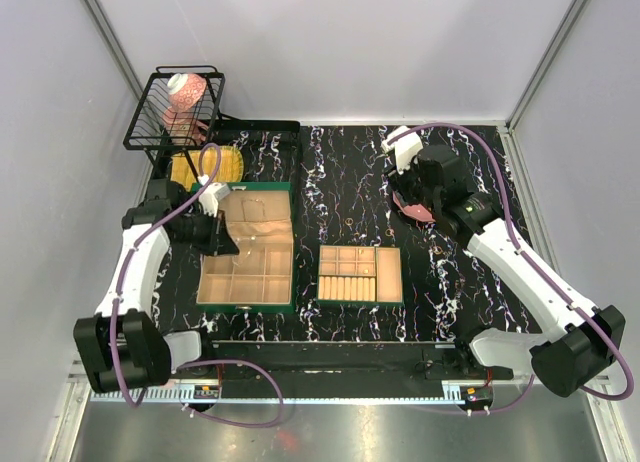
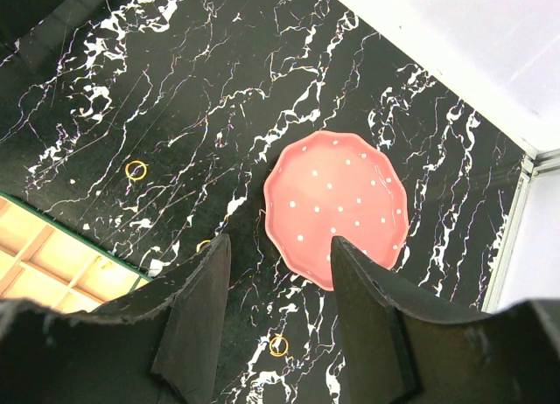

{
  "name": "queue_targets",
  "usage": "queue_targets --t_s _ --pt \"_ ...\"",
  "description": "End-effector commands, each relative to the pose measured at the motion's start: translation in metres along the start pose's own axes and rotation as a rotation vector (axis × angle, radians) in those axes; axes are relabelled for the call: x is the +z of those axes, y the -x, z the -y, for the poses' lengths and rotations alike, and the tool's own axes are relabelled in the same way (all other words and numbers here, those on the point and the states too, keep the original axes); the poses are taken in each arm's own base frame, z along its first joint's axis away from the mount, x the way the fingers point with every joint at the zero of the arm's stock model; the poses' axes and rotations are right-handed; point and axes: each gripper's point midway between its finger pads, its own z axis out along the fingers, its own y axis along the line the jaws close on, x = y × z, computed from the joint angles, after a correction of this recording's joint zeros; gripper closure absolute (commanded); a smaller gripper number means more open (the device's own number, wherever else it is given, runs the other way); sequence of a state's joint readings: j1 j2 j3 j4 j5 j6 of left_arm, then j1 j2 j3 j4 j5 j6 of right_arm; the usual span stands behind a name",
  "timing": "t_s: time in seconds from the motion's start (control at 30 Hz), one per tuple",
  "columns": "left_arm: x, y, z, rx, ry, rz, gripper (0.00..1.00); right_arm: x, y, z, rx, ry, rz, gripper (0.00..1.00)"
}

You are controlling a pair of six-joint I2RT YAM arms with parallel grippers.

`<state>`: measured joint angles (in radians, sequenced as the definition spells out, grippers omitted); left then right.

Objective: Organize the mixed jewelry

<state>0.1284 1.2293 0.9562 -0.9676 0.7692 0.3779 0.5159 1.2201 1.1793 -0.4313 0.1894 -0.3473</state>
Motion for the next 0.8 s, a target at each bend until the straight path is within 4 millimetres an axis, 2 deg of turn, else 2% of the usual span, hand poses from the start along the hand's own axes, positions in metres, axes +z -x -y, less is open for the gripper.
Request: queue_targets --t_s 0.0,0.17,0.43,0.5,0.53,0.57,0.63,0.67,0.73,0.77 --pt "-0.012 0.009 0.000 0.093 0.069 0.064 1.00 -0.006 0.017 0.007 0.014 -0.010 0.068 0.44" --pt "-0.021 0.012 0.007 0.216 0.091 0.090 1.00 -0.009 0.017 0.008 0.011 -0.013 0.068 0.44" --pt "-0.014 -0.008 0.012 0.527 0.124 -0.035 1.00 -0.006 0.018 0.009 0.005 -0.015 0.064 0.44" --pt "-0.016 -0.003 0.006 0.596 0.194 -0.023 1.00 -0.006 0.019 0.008 0.004 -0.012 0.065 0.44" --pt "-0.011 -0.007 0.006 0.627 0.203 -0.030 1.00 -0.006 0.019 0.009 0.005 -0.014 0.066 0.44" --pt "-0.015 0.002 0.002 0.677 0.272 0.007 1.00 -0.006 0.019 0.008 0.004 -0.014 0.064 0.44" --pt "-0.012 -0.002 -0.004 0.735 0.331 -0.010 1.00 -0.005 0.018 0.008 0.004 -0.014 0.059 0.44" --pt "-0.014 0.004 -0.002 0.773 0.360 0.024 1.00 -0.005 0.018 0.008 0.002 -0.014 0.059 0.44" --pt "-0.009 0.000 -0.004 0.815 0.391 0.011 1.00 -0.004 0.017 0.008 0.002 -0.013 0.056 0.44" --pt "-0.010 0.005 -0.003 0.836 0.410 0.034 1.00 -0.003 0.017 0.008 0.001 -0.012 0.054 0.44"
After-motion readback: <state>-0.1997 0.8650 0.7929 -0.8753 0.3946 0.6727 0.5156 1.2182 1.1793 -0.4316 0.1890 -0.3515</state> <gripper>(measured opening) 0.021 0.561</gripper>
